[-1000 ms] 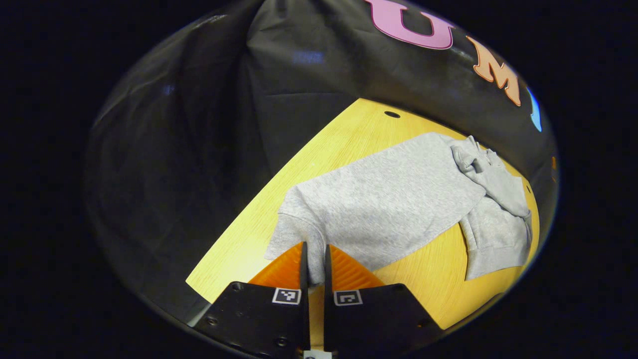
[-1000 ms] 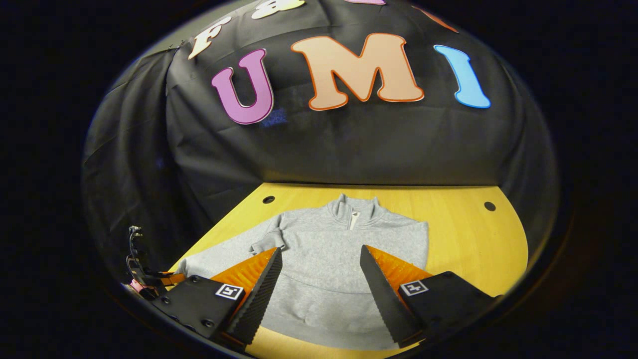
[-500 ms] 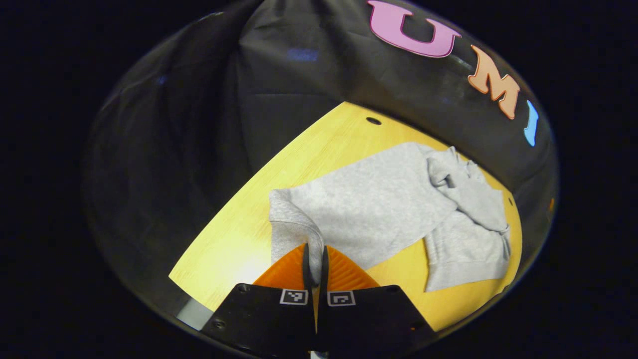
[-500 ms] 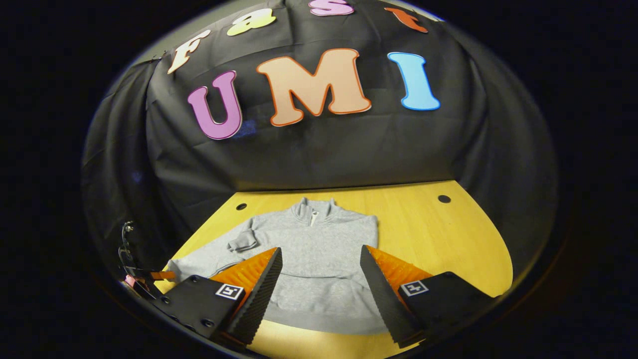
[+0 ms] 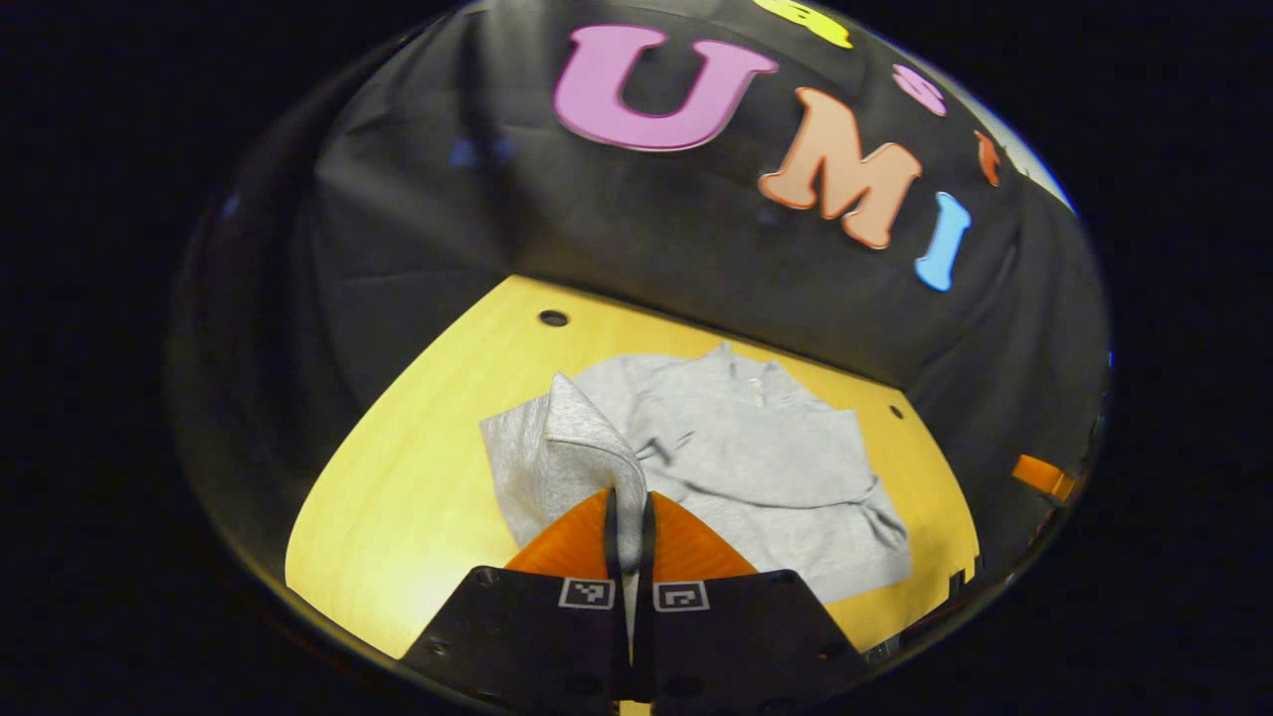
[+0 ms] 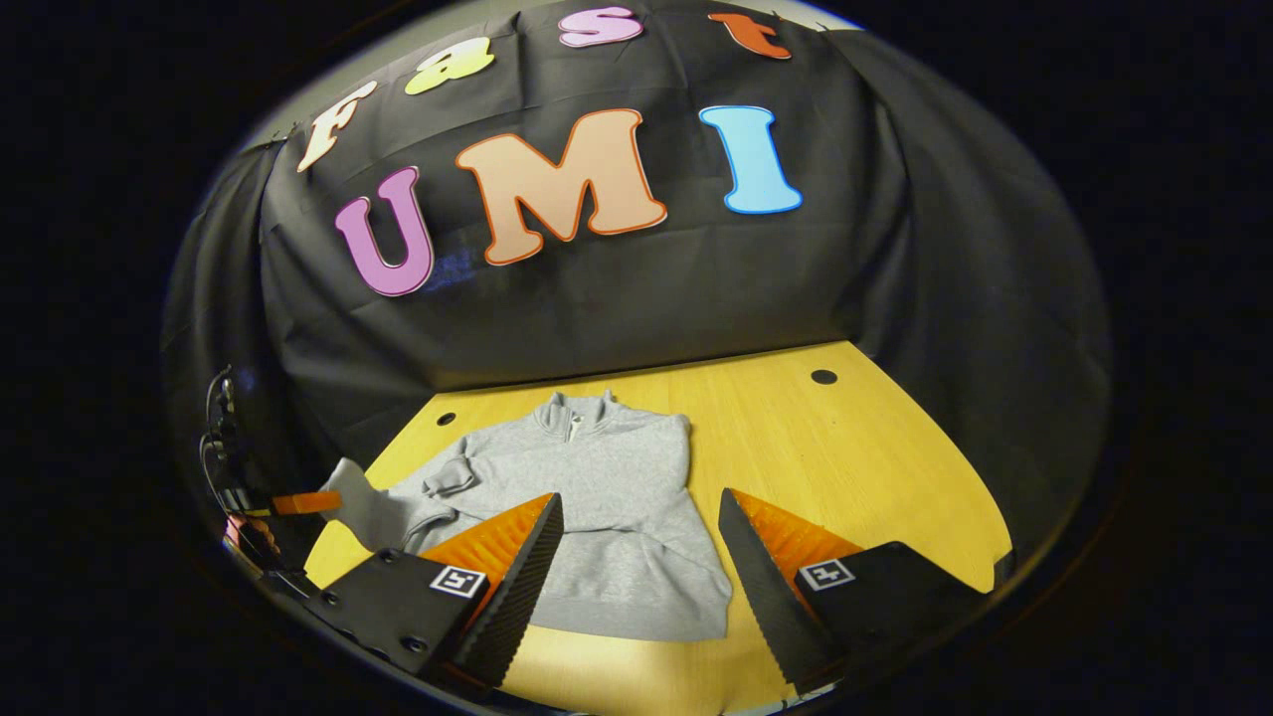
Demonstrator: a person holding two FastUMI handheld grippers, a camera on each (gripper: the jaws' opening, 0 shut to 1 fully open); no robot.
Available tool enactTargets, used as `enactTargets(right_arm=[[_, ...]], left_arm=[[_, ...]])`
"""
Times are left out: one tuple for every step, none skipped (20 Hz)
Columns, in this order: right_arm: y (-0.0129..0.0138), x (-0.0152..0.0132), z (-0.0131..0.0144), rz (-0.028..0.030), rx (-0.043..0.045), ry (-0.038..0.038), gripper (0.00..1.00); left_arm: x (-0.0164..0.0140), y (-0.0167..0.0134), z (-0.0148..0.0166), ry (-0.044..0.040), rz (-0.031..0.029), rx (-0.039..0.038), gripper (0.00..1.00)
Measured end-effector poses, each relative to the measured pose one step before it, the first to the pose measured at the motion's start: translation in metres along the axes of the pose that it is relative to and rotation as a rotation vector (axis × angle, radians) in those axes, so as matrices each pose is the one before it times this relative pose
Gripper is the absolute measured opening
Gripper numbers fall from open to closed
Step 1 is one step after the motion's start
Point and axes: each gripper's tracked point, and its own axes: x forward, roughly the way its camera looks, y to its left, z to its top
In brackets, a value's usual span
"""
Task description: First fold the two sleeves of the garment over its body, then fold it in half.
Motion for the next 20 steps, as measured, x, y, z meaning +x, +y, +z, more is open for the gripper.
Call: enactTargets(right_arm=[[-0.0062,-0.00354,0.00036,-0.00572,0.00655,-0.00274,0.98],[-0.00501,-0.00138,-0.00088,-0.00487,0.00632,-0.00174,0.98],[-0.00571,-0.00126,-0.00173,-0.00376,0.00342,0.00447,0.98],[-0.00588,-0.00142,-0.00349,-0.00313,0.00205,0.00844,0.98],[-0.00396,-0.00221,-0.00104,-0.00081,0.00147,0.00575,0.98],[-0.00437,-0.00077,-0.00193,-0.00118,0.00183,0.00439,0.98],[-0.00336,0.00017,-0.00036,-0.00155,0.0022,0.00159,0.98],[-0.00365,-0.00127,-0.00028,-0.00312,0.0024,-0.00041,0.98],[-0.00421,-0.00149,-0.00111,-0.00482,0.00266,0.00083,0.98],[-0.00501,-0.00095,-0.00366,-0.00818,0.00281,0.00068,0.98],[-0.00424,0.00239,-0.00133,-0.00422,0.00616,0.00379,0.98],[-0.00317,-0.0014,-0.00146,-0.00373,0.00972,0.00307,0.98],[-0.00235,-0.00038,-0.001,-0.00169,0.01115,0.00052,0.98],[-0.00277,-0.00062,-0.00277,-0.0027,0.00885,-0.0003,0.98],[-0.00246,-0.00028,-0.00131,-0.00456,0.00633,0.00117,0.98],[-0.00244,-0.00098,-0.00227,-0.00199,0.00466,0.00123,0.98],[-0.0032,0.00089,-0.00172,0.00041,0.00111,0.00158,0.98],[-0.00628,0.00185,-0.00623,-0.00125,-0.00228,0.00218,0.98],[-0.0036,0.00064,-0.00313,-0.00242,-0.00573,0.00169,0.98],[-0.00323,0.00056,-0.00366,-0.00112,-0.00308,0.0016,0.98]], left_arm=[[0.00541,-0.02143,0.00721,-0.01133,-0.04063,0.01906,0.0],[0.00553,-0.02326,0.00459,-0.00732,-0.04083,0.0172,0.0],[0.00796,-0.01958,0.00555,-0.00845,-0.034,0.01715,0.0],[0.00924,-0.01901,0.00215,-0.00161,-0.03596,0.01115,0.0],[0.00957,-0.02121,0.00116,0.00324,-0.03683,0.00795,0.0],[0.00887,-0.01868,0.0017,0.00009,-0.03493,0.01056,0.02],[0.00979,-0.01992,0.00315,0.0017,-0.0359,0.0136,0.0],[0.01027,-0.01677,0.00045,-0.00037,-0.03118,0.01253,0.0],[0.01022,-0.01745,0.00279,-0.00011,-0.0321,0.0161,0.0],[0.01181,-0.01437,0.0019,0.00162,-0.03062,0.01983,0.0],[0.01179,-0.01538,0.00117,0.00574,-0.02943,0.01753,0.0],[0.01133,-0.01615,0.00134,0.00326,-0.03227,0.01471,0.0],[0.01356,-0.0127,0.00328,0.00018,-0.02745,0.013,0.0],[0.01177,-0.01364,0.00161,0.00022,-0.02806,0.00989,0.0],[0.01301,-0.01206,0.00294,-0.00204,-0.02513,0.0119,0.0],[0.0129,-0.01027,0.00163,0.00513,-0.01748,0.01534,0.0],[0.01467,-0.00778,0.00317,-0.00401,-0.01029,0.02764,0.0],[0.01338,-0.00469,-0.00118,-0.00118,-0.00339,0.02334,0.0],[0.0125,-0.00485,-0.00269,0.01366,-0.00371,0.0162,0.0],[0.0164,-0.00168,-0.0022,0.01165,-0.00274,0.0137,0.0]])
